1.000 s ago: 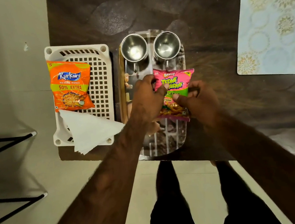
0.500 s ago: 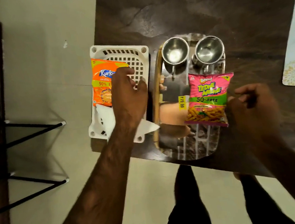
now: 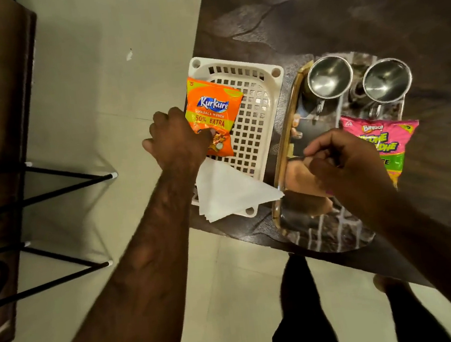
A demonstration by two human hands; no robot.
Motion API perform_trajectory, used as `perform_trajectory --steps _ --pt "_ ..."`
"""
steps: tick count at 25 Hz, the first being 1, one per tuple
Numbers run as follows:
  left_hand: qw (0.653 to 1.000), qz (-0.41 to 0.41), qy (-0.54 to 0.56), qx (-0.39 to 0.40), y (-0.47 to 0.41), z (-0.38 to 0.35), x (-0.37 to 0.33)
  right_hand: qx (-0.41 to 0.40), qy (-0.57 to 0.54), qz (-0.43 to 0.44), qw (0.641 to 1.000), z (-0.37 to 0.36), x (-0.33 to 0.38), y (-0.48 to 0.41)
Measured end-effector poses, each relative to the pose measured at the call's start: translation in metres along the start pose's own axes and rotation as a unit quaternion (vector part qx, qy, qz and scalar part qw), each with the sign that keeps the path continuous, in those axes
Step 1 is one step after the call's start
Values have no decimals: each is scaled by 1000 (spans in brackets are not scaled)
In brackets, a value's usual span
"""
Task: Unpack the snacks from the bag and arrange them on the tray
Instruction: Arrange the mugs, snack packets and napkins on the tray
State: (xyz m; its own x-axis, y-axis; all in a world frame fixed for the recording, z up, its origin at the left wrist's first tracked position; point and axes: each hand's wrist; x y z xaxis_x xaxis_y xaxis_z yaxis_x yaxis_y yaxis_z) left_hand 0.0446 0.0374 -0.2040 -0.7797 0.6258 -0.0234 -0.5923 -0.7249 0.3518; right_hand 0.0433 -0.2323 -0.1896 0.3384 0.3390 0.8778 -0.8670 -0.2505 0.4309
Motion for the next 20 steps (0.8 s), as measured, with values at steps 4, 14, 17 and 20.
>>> perform_trajectory --steps 4,14,17,20 --pt "989 -23 145 20 6 15 2 34 -16 -2 999 -9 2 -7" --pt "652 63 666 356 89 8 -19 89 -217 -100 967 -31 24 -11" --pt "785 51 578 218 82 16 -23 68 -208 -98 971 -15 16 -10" --pt "900 -134 412 46 62 38 -30 88 -179 -113 973 2 3 -6"
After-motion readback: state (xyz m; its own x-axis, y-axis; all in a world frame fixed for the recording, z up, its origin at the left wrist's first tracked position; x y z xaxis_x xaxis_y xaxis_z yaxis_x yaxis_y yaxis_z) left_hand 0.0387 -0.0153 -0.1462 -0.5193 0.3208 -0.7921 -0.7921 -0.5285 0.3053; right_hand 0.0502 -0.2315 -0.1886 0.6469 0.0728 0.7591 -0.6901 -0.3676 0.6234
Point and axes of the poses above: each hand's wrist, its own y-axis away from the middle knuckle, its own z-axis out of the back of the hand, x = y × z, and after that the axes turned 4 degrees about z, right-handed
